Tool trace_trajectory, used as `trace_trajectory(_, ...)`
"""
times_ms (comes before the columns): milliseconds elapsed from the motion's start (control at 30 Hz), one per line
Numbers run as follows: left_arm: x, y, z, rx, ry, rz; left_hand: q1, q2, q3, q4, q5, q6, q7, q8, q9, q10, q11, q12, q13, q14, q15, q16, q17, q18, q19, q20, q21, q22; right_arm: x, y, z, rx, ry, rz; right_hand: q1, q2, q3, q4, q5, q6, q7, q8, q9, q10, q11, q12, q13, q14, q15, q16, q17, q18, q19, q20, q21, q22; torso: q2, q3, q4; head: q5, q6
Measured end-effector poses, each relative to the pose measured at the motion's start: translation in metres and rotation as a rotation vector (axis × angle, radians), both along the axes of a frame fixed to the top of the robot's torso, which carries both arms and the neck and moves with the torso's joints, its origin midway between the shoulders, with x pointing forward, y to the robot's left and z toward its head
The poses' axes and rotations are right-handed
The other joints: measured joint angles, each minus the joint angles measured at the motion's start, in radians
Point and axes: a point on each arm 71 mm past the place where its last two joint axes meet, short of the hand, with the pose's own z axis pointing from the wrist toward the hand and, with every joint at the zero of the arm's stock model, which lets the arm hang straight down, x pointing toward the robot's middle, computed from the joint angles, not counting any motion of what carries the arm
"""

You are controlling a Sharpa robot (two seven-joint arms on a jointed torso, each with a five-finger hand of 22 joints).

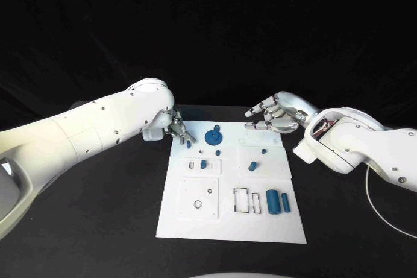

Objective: Assemble the parts on the task board

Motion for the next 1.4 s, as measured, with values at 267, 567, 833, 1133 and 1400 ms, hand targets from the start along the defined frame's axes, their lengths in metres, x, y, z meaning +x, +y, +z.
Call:
trace_trajectory(267,-0.0005,-0.002,-0.0004,-0.006,0.003,-0.006,0.004,0.004,0.0,0.0,0.0,0.0,0.0,0.0,0.0,0.0,0.0,0.0,0.001,0.0,0.0,0.0,0.0,0.0,0.0,0.0,0.0,0.0,0.0004,0.001,-0.0003,-0.003,-0.001,0.002,0.0,0.0,0.0,0.0,0.0,0.0,0.0,0.0,0.0,0.0,0.0,0.0,0.0,0.0,0.0,0.0,0.0,0.0,0.0,0.0,0.0,-0.001,0.0,0.0002,0.0002,0.001,-0.001)
trace_trajectory(567,-0.0008,-0.0031,-0.0006,-0.01,0.004,-0.01,0.032,0.021,0.001,-0.015,0.0,0.004,-0.004,0.0,0.001,0.004,-0.004,0.0,0.001,0.0,0.0,0.0,0.0,0.0,0.0,0.0,0.004,0.0,0.0005,0.0018,-0.001,-0.004,0.0,0.005,0.0,0.0,0.0,0.0,0.0,0.0,0.0,0.0,0.0,0.0,0.0,0.0,0.0,0.0,0.0,0.0,0.0,0.0,0.0,0.0,0.0,-0.001,0.0,0.0009,0.0001,0.003,-0.002)
trace_trajectory(833,-0.0011,-0.004,-0.0011,-0.012,0.011,-0.013,0.078,0.059,0.021,-0.04,0.0,0.004,-0.004,0.004,0.005,0.004,-0.004,0.0,-0.001,0.0,0.0,0.0,0.001,0.0,0.0,0.0,0.004,0.0,0.0004,0.0019,-0.0011,-0.004,0.001,0.005,0.0,0.0,0.0,0.0,0.004,0.0,0.0,0.0,0.0,0.0,0.0,0.0,0.001,0.0,0.0,0.0,0.0,0.0,0.0,0.0,0.0,-0.001,0.0,0.0012,-0.0002,0.003,-0.003)
trace_trajectory(1133,-0.0014,-0.0048,-0.0016,-0.014,0.02,-0.019,0.128,0.08,0.049,-0.073,0.0,0.003,-0.004,0.004,0.006,0.004,-0.004,0.0,-0.005,0.002,-0.002,0.0,0.001,0.0,0.0,0.0,0.004,0.0,0.0003,0.0023,-0.0012,-0.004,0.0,0.006,0.0,0.0,0.0,0.0,0.004,0.0,0.0,0.0,0.0,0.0,0.0,0.0,0.001,0.0,0.0,0.0,0.0,0.0,0.0,0.0,0.0,-0.001,0.0,0.001,-0.0003,0.002,-0.006)
trace_trajectory(1400,-0.001,-0.0055,-0.0009,-0.021,0.024,-0.022,0.21,0.093,0.124,-0.14,0.001,-0.012,-0.011,-0.002,0.003,-0.002,-0.009,-0.008,-0.014,0.0,-0.007,0.0,0.001,0.0,-0.001,-0.006,0.004,0.0,0.0002,0.0028,-0.0011,-0.004,0.0,0.007,0.0,0.0,0.0,0.0,0.004,0.0,0.0,0.0,0.0,0.0,0.0,0.0,0.001,0.0,0.0,0.0,0.0,0.0,0.0,0.0,0.0,-0.001,0.0,0.0006,-0.0001,0.001,-0.007)
